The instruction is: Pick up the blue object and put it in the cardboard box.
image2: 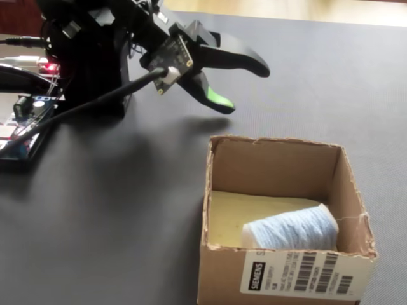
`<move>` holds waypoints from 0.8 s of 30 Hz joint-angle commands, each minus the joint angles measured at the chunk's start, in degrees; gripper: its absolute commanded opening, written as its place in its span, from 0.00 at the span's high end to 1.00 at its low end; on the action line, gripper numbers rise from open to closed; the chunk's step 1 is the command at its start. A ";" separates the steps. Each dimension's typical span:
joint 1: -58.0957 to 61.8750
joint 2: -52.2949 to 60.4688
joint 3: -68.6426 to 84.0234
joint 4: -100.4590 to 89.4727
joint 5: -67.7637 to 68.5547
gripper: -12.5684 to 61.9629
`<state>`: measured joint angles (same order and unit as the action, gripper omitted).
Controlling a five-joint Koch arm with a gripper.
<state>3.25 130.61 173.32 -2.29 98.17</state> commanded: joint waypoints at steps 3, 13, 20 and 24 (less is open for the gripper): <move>-1.23 5.10 2.02 -0.44 2.02 0.38; -1.41 5.10 5.36 5.63 0.35 0.38; -1.05 5.01 5.36 5.19 0.44 0.38; -1.05 5.10 5.36 5.19 0.44 0.38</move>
<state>2.29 130.61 176.31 -3.69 98.44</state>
